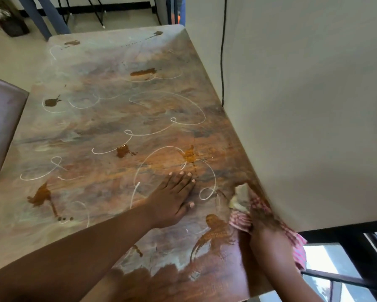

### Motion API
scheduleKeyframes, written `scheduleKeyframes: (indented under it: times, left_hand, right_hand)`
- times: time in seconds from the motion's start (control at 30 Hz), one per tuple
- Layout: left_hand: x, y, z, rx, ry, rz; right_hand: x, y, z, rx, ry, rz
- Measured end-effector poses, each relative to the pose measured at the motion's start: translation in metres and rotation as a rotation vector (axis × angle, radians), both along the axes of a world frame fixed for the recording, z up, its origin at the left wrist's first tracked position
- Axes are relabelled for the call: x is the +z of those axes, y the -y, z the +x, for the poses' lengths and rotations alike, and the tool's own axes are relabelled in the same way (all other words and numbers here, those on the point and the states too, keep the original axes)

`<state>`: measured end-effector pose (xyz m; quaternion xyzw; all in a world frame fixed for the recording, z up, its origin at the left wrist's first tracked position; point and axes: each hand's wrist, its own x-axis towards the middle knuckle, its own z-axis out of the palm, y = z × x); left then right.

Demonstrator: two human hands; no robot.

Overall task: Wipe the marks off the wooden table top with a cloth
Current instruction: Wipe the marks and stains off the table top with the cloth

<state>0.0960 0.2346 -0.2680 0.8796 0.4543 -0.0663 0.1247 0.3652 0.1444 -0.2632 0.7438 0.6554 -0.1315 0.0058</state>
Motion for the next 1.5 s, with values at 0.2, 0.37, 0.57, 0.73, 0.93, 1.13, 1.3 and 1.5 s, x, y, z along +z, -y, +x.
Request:
scheduleKeyframes:
  times: [0.2, 0.37, 0.57, 0.73, 0.93, 1.13, 1.3, 1.5]
  left_hand:
    - [-0.003, 0.010, -0.018, 0.048, -0.011, 0.009]
    - [-0.001, 0.021, -0.019, 0.048, -0.019, -0.004]
    - [0.007, 0.027, -0.036, 0.086, -0.039, 0.037]
    - [0.017, 0.034, -0.047, 0.200, -0.011, 0.056]
    - [0.024, 0.047, -0.068, 0.275, -0.075, 0.054]
    - [0.025, 0.066, -0.085, 0.275, -0.084, 0.043]
    - [0.030, 0.068, -0.100, 0.198, -0.064, 0.086]
    - [0.026, 0.070, -0.143, 0.140, 0.009, 0.104]
  right_hand:
    - [0.003, -0.059, -0.033, -0.103, -0.133, 0.066]
    - [0.007, -0.007, -0.045, 0.218, -0.086, 0.083]
    - [0.009, 0.004, -0.021, 0.096, 0.020, 0.046]
    - [0.003, -0.022, -0.094, 0.224, -0.099, 0.101]
    - [0.018, 0.040, -0.072, 0.679, -0.174, 0.000]
    - [0.023, 0.001, -0.093, 0.343, -0.078, 0.080]
    - [0.017, 0.061, -0.150, 0.709, -0.182, 0.062]
    - [0.011, 0.076, -0.123, 0.451, -0.099, 0.068]
